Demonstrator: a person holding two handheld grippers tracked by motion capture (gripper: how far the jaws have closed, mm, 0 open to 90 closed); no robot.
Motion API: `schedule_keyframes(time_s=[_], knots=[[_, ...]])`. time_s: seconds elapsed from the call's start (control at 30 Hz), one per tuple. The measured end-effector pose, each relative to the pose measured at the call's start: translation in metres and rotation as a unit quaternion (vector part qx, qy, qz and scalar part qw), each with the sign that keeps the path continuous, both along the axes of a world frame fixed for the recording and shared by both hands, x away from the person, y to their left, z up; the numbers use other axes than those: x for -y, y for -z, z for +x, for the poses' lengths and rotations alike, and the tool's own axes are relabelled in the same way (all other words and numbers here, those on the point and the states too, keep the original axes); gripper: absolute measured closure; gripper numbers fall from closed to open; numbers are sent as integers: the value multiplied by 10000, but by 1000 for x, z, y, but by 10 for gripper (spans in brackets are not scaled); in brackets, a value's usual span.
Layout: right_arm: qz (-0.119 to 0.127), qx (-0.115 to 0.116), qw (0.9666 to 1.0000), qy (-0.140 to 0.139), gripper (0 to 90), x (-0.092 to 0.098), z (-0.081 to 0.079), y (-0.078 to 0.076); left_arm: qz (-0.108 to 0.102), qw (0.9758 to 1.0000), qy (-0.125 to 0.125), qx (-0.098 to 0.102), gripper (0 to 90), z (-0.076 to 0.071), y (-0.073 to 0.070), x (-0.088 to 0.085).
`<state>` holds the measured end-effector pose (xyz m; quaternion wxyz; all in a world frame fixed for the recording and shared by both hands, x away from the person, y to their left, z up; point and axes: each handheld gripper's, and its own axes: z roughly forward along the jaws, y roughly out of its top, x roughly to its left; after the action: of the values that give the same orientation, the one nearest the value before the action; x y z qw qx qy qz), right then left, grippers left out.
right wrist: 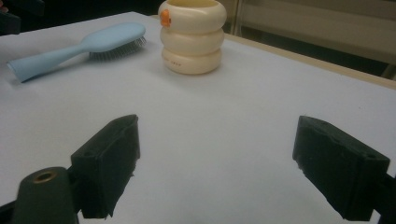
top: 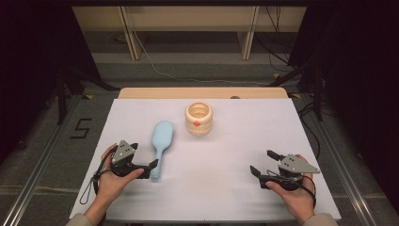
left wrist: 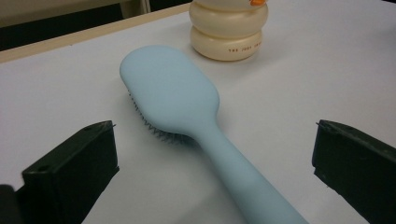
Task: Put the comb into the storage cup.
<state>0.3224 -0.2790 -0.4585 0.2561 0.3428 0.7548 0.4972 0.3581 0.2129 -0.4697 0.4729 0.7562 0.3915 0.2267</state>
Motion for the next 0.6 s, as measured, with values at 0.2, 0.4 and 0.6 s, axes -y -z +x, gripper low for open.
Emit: schedule_keyframes(time_s=[0.2, 0.4, 0.6], knots=[[3, -5, 10000, -3, 157, 0, 0, 0, 11, 10000, -52, 21, 6, -1, -1, -1], [10, -6, 10000, 51, 158, 1, 1, -1, -71, 9999, -89, 31, 86, -1, -4, 1], [61, -11, 9998, 165, 160, 3, 3, -2, 18, 9992, -399, 99, 521, -4, -13, 0]])
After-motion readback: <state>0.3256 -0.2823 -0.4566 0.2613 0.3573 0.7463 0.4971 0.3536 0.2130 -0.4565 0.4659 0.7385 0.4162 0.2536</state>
